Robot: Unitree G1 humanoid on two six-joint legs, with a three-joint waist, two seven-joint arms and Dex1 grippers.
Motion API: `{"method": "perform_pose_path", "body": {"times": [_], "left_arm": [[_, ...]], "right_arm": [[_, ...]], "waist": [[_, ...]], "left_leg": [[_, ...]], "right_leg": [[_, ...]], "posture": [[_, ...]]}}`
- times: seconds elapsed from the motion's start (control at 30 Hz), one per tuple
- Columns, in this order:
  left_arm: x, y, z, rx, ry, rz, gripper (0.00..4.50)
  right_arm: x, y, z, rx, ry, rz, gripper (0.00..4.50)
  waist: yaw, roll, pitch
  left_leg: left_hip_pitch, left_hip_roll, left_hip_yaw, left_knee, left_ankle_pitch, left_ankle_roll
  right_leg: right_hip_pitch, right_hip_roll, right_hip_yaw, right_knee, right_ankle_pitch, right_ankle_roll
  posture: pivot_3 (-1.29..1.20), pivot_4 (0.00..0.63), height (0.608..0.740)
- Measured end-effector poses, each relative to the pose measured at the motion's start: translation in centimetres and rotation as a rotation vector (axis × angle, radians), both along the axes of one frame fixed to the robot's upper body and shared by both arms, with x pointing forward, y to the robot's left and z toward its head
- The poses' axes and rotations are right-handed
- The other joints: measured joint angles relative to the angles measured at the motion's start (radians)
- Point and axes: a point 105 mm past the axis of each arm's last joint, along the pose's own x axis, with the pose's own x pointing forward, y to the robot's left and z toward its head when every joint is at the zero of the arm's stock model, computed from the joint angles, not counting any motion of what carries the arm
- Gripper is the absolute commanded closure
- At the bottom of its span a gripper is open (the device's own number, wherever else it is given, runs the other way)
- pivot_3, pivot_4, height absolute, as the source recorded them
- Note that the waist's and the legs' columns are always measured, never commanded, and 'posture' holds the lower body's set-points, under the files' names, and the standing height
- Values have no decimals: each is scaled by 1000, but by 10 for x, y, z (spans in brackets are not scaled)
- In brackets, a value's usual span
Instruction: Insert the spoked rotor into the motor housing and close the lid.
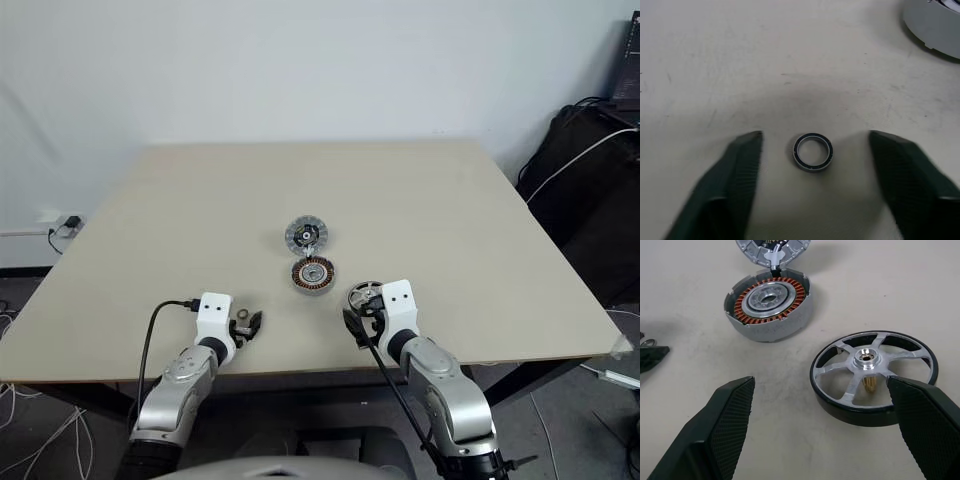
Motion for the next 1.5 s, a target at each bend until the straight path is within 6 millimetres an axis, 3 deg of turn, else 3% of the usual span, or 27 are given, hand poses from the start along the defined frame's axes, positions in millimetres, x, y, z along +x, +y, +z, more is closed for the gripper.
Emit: {"method": "perform_pose_path", "body": {"times": [0.2, 0.53, 0.87, 1.17, 1.5], "left_arm": [[0, 0, -1, 0, 5, 2, 3838], [0, -10, 7, -31, -5, -47, 3838], [38, -62, 53, -77, -148, -309, 3838], [67, -88, 51, -114, -135, -368, 3838], [83, -113, 41, -129, -101, -437, 3838]], "right_arm": [[-1, -2, -1, -5, 4, -12, 0], [0, -1, 0, -5, -8, -6, 0], [0, 5, 6, -20, -84, 45, 0], [-2, 15, 4, -21, -117, 73, 0], [-1, 18, 3, -17, -147, 73, 0]], "waist": [[0, 1, -1], [0, 0, -1], [-1, -1, 0], [2, -2, 1], [1, -3, 1]], "left_leg": [[0, 0, 0, 0, 0, 0], [-1, 0, 0, 0, 0, 0], [-1, 0, 0, 0, 1, 2], [-2, -1, 0, 2, 1, 2], [-4, -1, 0, 2, 2, 2]], "right_leg": [[0, 0, 0, 0, 0, 0], [0, 0, 0, 0, 0, 0], [-1, 1, 0, 0, 2, -3], [-1, 5, 0, 0, 3, -3], [-3, 5, 0, 0, 4, -3]], "posture": [[0, 0, 740], [0, 0, 740], [0, 0, 740], [0, 0, 740], [0, 0, 740]]}}
